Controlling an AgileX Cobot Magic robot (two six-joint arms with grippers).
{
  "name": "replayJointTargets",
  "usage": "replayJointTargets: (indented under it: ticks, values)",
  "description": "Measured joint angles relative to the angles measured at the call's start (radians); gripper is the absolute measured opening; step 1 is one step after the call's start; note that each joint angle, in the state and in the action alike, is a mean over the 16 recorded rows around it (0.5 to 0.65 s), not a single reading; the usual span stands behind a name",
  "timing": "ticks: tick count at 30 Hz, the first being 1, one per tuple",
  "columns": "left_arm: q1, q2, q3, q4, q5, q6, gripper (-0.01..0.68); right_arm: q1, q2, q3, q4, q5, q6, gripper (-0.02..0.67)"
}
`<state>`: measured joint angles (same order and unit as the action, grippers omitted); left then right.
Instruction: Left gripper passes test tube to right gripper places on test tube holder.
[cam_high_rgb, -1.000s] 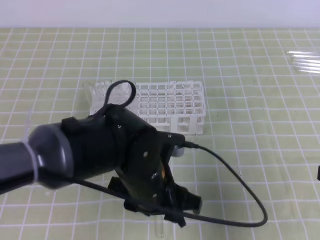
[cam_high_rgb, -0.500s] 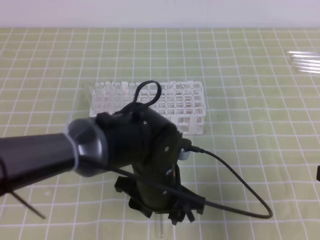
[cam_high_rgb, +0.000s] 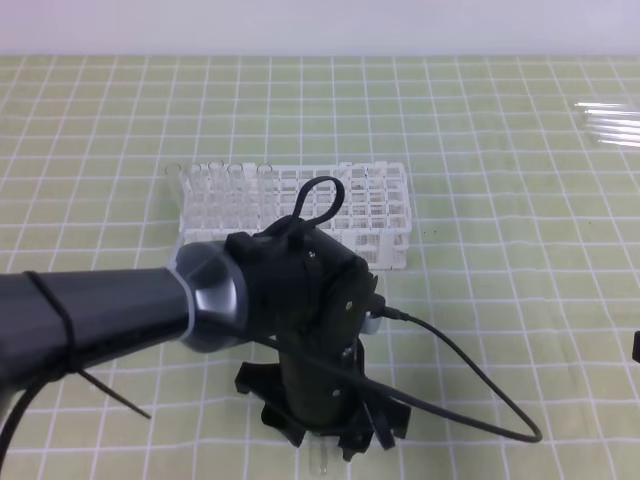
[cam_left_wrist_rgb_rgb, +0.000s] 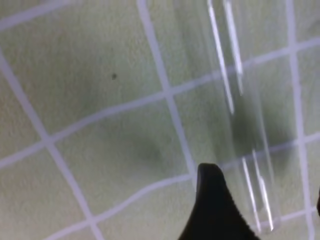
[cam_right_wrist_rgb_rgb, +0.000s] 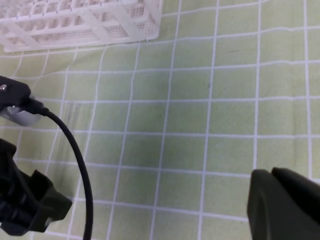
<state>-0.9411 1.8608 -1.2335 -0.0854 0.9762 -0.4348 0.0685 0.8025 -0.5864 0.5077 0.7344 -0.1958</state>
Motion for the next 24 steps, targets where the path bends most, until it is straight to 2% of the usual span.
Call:
replayJointTargets:
  ticks: [24]
  values:
    - [0.0,0.03,-0.002,0.037,-0.032,0.004,0.348,0.0,0.0,0.0,0.004,0.012,0.0,-0.017]
